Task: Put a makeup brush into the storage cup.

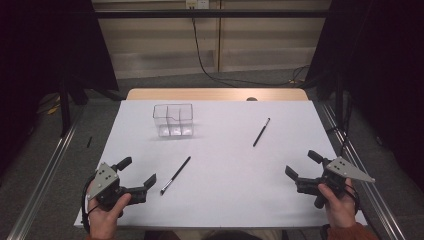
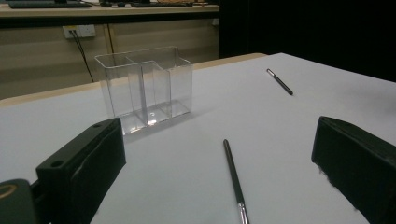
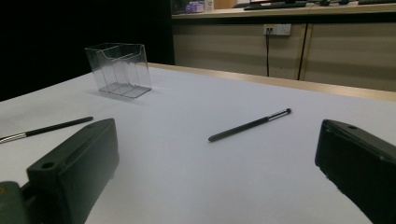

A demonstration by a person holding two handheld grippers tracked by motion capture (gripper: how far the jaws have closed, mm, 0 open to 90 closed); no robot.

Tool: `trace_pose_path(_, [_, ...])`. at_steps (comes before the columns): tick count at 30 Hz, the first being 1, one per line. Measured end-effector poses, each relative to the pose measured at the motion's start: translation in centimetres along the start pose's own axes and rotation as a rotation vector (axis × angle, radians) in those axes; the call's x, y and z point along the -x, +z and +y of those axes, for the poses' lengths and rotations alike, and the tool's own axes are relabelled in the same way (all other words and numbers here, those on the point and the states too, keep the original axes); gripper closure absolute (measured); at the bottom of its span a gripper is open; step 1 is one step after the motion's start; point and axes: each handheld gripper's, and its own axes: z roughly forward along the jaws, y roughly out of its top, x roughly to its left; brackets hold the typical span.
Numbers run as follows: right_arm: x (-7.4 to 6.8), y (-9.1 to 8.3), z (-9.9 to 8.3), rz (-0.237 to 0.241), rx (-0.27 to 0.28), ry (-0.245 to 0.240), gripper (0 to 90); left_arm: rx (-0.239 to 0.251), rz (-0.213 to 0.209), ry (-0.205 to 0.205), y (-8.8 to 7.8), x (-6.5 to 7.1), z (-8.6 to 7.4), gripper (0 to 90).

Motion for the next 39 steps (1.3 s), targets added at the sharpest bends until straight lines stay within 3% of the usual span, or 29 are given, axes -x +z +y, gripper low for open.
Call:
trace_pose_path(7, [-0.1,0.0,0.0,0.021,0.006,0.004,0.0,-0.014,-0.016,-0.029,0.3,-0.4,0.1,3.3])
trace_pose_path(16, [-0.2,-0.2,-0.1,0.02,-0.007,0.011,0.0,-0.032,-0.045,0.002,0.7,0.2,0.4,3.2])
trace_pose_path(23, [-0.5,-0.2,-0.1,0.031,-0.013,-0.002,0.0,0.002,-0.051,0.012,0.5,0.4,1.5,3.2])
trace_pose_path(26, [-0.5,-0.2,-0.2,0.028,-0.012,-0.007,0.0,0.01,-0.04,0.017,0.9,0.5,2.1,3.2])
trace_pose_path(36, [-0.3,-0.4,-0.3,0.023,-0.009,0.003,0.0,0.01,-0.069,0.056,2.8,0.9,3.7,3.2])
trace_pose_path(39, [-0.4,-0.3,-0.3,0.028,-0.009,0.013,0.0,0.012,-0.074,0.044,3.5,1.0,4.0,3.2])
